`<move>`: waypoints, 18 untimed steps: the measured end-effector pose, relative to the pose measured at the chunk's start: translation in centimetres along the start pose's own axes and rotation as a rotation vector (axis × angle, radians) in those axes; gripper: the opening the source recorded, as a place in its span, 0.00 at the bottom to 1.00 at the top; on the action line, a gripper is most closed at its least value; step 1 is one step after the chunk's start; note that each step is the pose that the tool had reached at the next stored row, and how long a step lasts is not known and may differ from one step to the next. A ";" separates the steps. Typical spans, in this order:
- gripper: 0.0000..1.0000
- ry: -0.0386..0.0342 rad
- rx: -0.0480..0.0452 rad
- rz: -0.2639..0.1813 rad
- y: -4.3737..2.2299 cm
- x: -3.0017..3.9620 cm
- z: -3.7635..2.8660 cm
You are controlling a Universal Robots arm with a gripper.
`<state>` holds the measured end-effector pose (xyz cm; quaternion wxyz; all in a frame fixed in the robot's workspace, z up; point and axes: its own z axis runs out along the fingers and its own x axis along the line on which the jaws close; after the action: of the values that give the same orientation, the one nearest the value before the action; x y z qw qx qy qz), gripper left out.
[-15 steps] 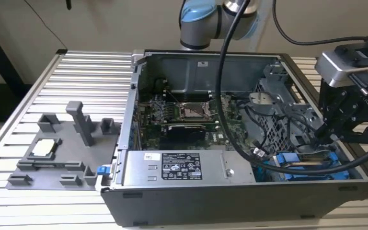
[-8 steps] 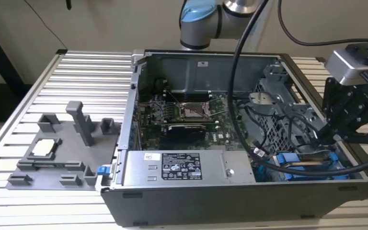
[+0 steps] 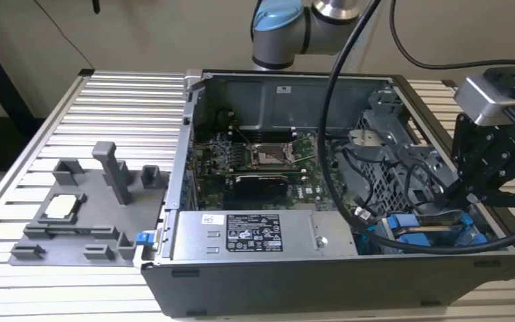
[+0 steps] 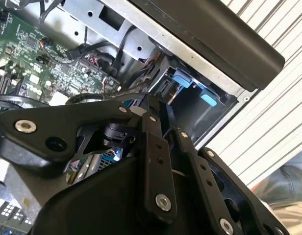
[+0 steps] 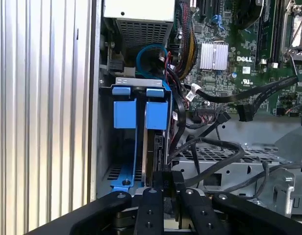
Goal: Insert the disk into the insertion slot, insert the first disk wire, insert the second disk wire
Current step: 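Insert the first disk wire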
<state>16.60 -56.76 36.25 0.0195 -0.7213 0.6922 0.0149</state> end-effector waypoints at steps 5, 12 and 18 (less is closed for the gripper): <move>0.19 0.0004 0.0000 0.000 0.00 0.01 0.00; 0.19 0.0009 0.0097 0.004 0.00 0.07 0.55; 0.19 0.0012 0.0101 0.011 0.01 0.18 1.01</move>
<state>16.60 -56.89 35.23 0.0227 -0.7173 0.6963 0.0110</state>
